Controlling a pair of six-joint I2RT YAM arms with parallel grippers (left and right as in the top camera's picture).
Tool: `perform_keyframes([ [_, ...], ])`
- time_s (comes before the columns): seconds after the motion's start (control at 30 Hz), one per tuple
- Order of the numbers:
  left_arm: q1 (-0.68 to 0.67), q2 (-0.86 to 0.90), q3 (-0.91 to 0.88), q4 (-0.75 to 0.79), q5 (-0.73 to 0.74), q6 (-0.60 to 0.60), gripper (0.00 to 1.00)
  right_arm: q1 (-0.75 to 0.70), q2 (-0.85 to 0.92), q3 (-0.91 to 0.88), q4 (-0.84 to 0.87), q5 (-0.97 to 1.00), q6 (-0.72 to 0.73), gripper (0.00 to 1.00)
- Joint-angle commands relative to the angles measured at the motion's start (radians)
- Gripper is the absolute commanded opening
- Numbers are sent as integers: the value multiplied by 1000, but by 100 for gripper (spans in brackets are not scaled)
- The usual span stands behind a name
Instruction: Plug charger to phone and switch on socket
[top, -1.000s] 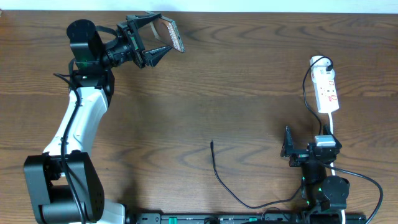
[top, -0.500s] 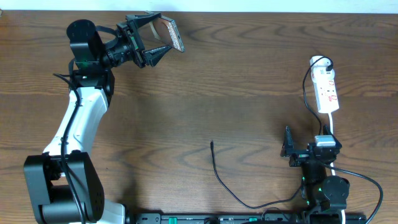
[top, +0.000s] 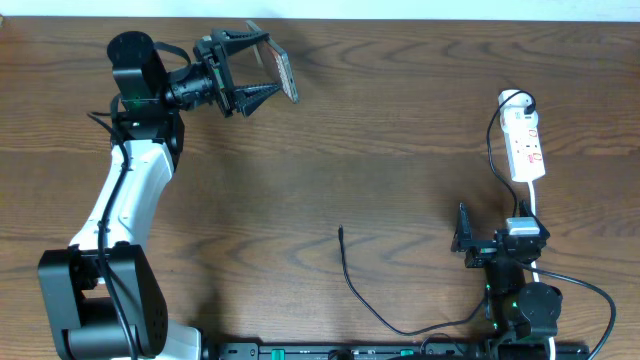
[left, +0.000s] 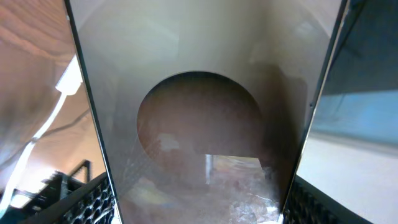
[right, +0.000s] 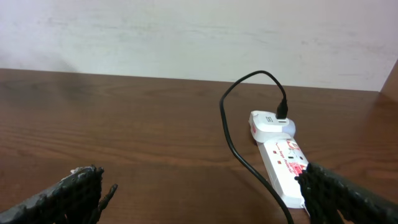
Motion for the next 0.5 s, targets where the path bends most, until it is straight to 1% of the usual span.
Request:
perform_keyframes([
  [0.0,6,-21,24,-47,54,208,8,5,-6,-1,-5,7,-11,99],
  [0.07,6,-16,24,-139,50,306,7,5,-6,-1,-5,7,-11,99],
  [0.1,6,-14,24,-220,44,376,7,5,-6,-1,-5,8,-11,99],
  [0.27,6,-14,24,-473,6,576,7,5,-6,-1,-5,7,-11,99],
  [0.4,6,-14,24,-562,1,647,7,5,-6,-1,-5,7,-11,99],
  [0.47,6,-14,22,-597,0,661,8,5,-6,-1,-5,7,-11,99],
])
